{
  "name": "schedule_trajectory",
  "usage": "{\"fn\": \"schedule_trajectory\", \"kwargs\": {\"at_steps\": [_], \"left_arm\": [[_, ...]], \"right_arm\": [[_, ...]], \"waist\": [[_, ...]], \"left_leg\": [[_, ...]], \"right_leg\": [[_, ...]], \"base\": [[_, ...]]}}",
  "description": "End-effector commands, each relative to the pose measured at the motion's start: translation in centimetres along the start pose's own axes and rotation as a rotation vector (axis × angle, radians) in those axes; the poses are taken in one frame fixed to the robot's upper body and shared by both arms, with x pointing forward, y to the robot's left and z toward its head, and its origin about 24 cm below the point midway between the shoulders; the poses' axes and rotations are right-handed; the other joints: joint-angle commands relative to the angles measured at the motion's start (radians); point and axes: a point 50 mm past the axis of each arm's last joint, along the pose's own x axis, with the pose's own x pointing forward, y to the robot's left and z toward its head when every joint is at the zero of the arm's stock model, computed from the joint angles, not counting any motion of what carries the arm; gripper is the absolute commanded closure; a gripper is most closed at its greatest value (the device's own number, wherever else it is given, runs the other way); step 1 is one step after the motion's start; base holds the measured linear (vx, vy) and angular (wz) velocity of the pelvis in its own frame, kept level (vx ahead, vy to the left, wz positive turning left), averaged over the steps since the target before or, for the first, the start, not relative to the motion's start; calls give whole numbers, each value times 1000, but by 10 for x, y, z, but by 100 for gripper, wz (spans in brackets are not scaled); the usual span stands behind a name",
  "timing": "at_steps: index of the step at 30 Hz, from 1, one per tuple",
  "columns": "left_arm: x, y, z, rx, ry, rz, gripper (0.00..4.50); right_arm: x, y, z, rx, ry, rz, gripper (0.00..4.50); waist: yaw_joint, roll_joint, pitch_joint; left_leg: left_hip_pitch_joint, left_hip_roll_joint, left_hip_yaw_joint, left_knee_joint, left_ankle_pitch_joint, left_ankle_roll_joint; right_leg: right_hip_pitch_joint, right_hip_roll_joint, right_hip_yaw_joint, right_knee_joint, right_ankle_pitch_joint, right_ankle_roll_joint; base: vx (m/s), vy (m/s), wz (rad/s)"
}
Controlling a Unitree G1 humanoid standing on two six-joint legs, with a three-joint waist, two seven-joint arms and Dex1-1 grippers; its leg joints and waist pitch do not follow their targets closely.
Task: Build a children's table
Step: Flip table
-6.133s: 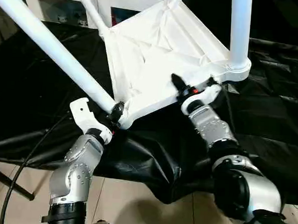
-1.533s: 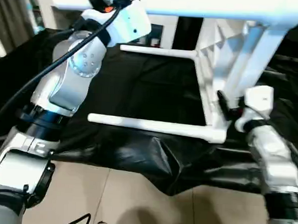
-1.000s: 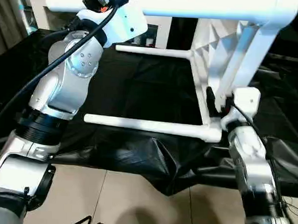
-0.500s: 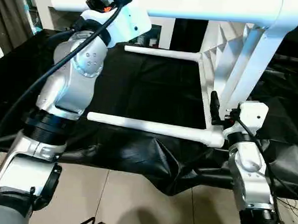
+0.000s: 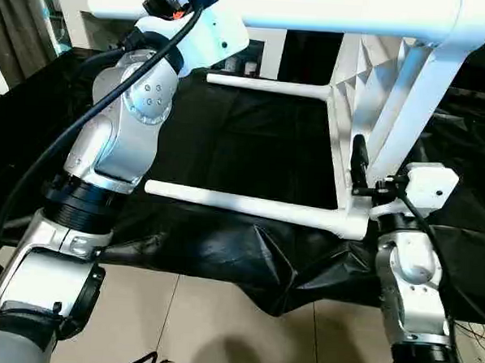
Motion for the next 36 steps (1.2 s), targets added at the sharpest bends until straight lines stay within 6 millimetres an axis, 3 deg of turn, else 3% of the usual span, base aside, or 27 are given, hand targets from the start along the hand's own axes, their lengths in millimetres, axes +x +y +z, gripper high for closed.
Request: {"fn": "schedule_trajectory", "kwargs": {"at_steps": [1, 5, 10, 12, 14, 15, 23, 28, 29, 32, 36], "left_arm": [[-1, -24, -12, -88, 86, -94, 226], [-1, -21, -19, -100, 125, -87, 226], [-1, -18, -27, -105, 174, -80, 226], [-1, -16, -31, -103, 190, -77, 226], [0, -13, -35, -101, 204, -70, 226], [0, -13, -37, -100, 209, -67, 228], [1, -12, -40, -102, 225, -65, 230], [1, -12, -44, -105, 239, -67, 231], [1, -12, -44, -105, 242, -68, 231], [1, -12, -46, -105, 246, -67, 232], [1, -11, -47, -104, 249, -65, 233]], "right_arm": [[1, 12, 16, 0, -92, 99, 41], [-2, 13, 18, 6, -101, 118, 41], [-3, 8, 21, 3, -113, 102, 41], [-4, 8, 20, 41, -88, 139, 41], [-3, 10, 16, 135, -26, 199, 41], [-3, 9, 14, 185, 0, 220, 41], [6, -10, 15, 331, 38, 264, 41], [-11, -10, 18, 414, 129, 542, 41], [-16, -10, 19, 441, 153, 598, 41], [-21, -15, 23, 468, 172, 641, 41], [-22, -22, 25, 475, 180, 650, 41]], "waist": [[-7, -4, -53], [-5, -5, -53], [-6, -5, -52], [-6, 1, -51], [-8, 0, -50], [-8, 5, -51], [-18, 2, -49], [-15, -1, -50], [-15, -2, -49], [-17, -4, -51], [-14, -3, -51]], "left_leg": [[33, 59, -45, -88, -385, -26], [29, 59, -42, -87, -337, -6], [28, 58, -41, -88, -328, 1], [29, 59, -43, -90, -338, 2], [31, 57, -43, -90, -358, 10], [29, 60, -46, -92, -359, 5], [27, 59, -46, -90, -374, 0], [28, 61, -45, -89, -357, 18], [22, 59, -46, -89, -348, 25], [15, 59, -47, -88, -330, 32], [22, 61, -47, -86, -332, 26]], "right_leg": [[11, -64, 50, -109, -358, -96], [16, -64, 50, -106, -310, -110], [17, -62, 49, -108, -323, -111], [16, -63, 49, -110, -340, -106], [18, -61, 48, -113, -354, -102], [18, -64, 48, -114, -358, -103], [14, -68, 47, -123, -422, -106], [17, -67, 46, -125, -419, -102], [22, -69, 45, -125, -415, -101], [23, -71, 41, -126, -423, -103], [17, -73, 42, -130, -446, -106]], "base": [[0, 0, 0], [0, 0, 0], [0, 0, 0], [0, 0, 0], [0, 0, 0], [0, 0, 0], [0, 0, 0], [0, 0, 0], [0, 0, 0], [0, 0, 0], [0, 0, 0]]}}
